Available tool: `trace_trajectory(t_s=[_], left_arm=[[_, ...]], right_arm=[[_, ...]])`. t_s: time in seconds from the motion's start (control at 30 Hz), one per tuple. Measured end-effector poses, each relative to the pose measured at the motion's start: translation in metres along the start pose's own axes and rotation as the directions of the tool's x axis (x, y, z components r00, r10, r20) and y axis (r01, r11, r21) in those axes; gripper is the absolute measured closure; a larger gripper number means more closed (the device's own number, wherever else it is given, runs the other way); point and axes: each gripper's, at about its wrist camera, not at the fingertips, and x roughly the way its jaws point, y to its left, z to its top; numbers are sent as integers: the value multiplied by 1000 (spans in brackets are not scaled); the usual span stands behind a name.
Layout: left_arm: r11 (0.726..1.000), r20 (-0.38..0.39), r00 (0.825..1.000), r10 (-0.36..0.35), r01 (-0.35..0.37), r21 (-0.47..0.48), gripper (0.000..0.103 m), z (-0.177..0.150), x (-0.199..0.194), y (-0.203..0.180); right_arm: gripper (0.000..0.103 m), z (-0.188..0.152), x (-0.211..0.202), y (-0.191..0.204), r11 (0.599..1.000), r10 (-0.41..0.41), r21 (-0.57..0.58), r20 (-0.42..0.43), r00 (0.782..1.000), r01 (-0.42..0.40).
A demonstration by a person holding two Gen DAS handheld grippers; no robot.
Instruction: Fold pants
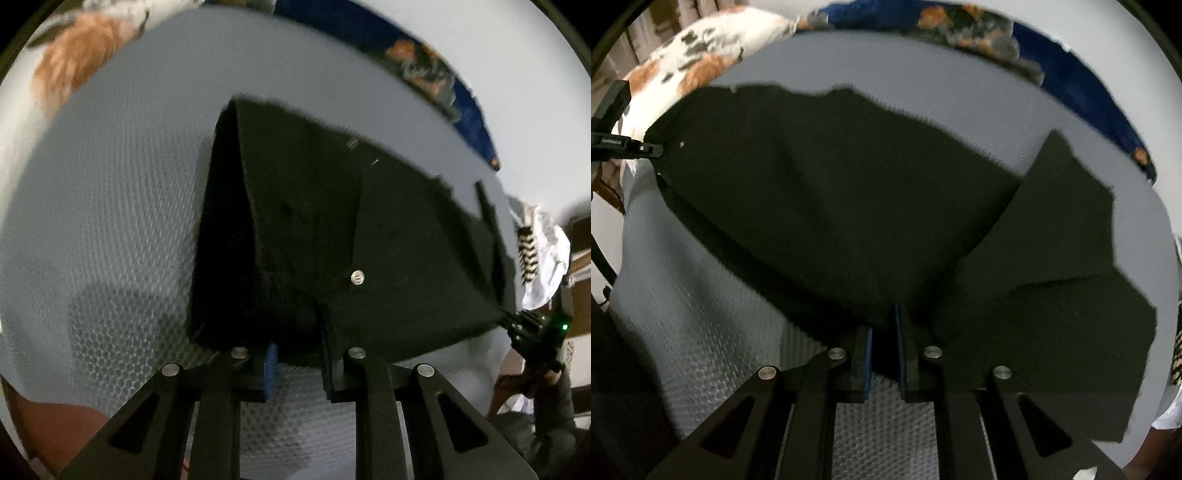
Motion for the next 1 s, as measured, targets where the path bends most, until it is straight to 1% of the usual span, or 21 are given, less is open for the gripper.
trace_trajectory(t_s=[0.1,0.2,0.27,0.33,0.4,0.47,0.5,0.6,0.73,0.77,0.8,0.83,0.87,0.9,0.93,1.0], left_arm=[[1000,2,1000,0,0,2,82,-2,-1,0],[997,2,998,63,-63,48,78,-5,1,-6],[993,10,996,91,-92,75,75,-3,2,-14],[993,8,995,98,-98,64,70,-2,0,-12],[994,9,996,83,-84,64,65,-4,-9,-12],[992,15,996,86,-87,88,60,-7,-20,-15],[990,20,996,89,-90,106,60,-10,-25,-18],[973,32,990,139,-143,182,60,-17,-39,-27],[952,80,982,169,-184,245,60,-25,-59,-36],[948,102,981,167,-188,258,60,-26,-63,-42],[945,132,981,143,-175,275,60,-26,-66,-52],[943,146,983,114,-153,295,60,-27,-67,-62],[934,155,985,70,-119,336,60,-28,-66,-79],[925,161,986,44,-101,367,60,-28,-63,-93],[911,163,986,18,-83,403,60,-29,-58,-108],[871,141,989,-40,-34,489,60,-31,-41,-144]], right_arm=[[94,-3,9,2,1000,12,11,-25,1000,-12],[94,-3,20,-2,999,26,30,-41,999,-25],[94,-1,22,-6,998,40,48,-29,999,-39],[93,0,22,-9,997,50,65,-24,998,-48],[93,0,23,-11,996,57,75,-17,998,-56],[91,1,25,-12,995,62,84,-13,998,-61],[91,1,25,-13,994,65,89,-11,998,-64],[89,3,27,-15,993,75,97,-5,997,-74],[88,3,28,-17,989,93,114,7,996,-93],[88,3,28,-18,988,97,117,8,995,-97],[88,4,29,-20,987,101,122,9,995,-102],[88,4,29,-21,986,108,129,11,994,-108],[88,2,28,-19,983,116,139,11,993,-116],[87,1,28,-21,980,126,152,11,992,-127],[87,3,27,-24,975,141,170,11,990,-141],[86,3,28,-30,965,166,204,11,986,-165]])
